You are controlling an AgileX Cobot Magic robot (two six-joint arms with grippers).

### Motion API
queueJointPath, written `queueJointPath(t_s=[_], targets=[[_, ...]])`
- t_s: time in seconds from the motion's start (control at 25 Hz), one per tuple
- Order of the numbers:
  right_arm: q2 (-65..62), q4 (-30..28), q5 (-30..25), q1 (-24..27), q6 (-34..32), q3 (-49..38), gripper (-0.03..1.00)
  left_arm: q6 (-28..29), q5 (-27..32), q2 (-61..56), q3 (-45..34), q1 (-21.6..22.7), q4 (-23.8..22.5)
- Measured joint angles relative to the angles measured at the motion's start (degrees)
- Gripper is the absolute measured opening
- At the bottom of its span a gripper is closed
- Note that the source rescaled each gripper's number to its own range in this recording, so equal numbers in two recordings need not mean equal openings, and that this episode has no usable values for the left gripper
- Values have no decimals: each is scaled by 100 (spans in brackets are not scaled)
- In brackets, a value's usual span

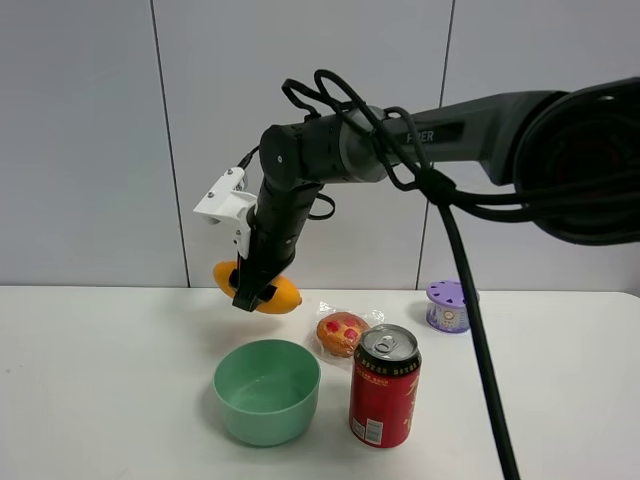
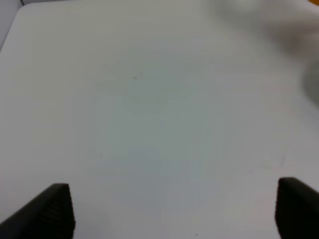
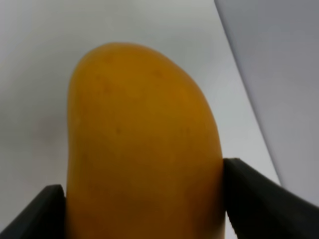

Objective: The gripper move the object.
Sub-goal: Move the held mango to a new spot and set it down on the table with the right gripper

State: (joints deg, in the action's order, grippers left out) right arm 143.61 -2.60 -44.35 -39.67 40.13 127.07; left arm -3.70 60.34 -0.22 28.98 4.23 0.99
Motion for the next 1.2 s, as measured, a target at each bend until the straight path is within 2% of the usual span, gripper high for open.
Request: queueJointPath(t_s=[0.44, 0.64, 0.8, 0.92, 1.2], targets=[[257, 135, 0, 0, -112, 0, 0, 0, 0, 0, 0, 0, 0], [264, -27, 4, 0, -508, 0, 0, 0, 0, 0, 0, 0, 0], [264, -472, 7, 0, -1156, 0, 18, 0, 0, 0, 0, 0, 0], [264, -714, -95, 0, -1400, 6, 22, 0, 0, 0, 0, 0, 0], [258, -667, -228, -5, -1455, 12, 30, 0, 0, 0, 0, 0, 0]])
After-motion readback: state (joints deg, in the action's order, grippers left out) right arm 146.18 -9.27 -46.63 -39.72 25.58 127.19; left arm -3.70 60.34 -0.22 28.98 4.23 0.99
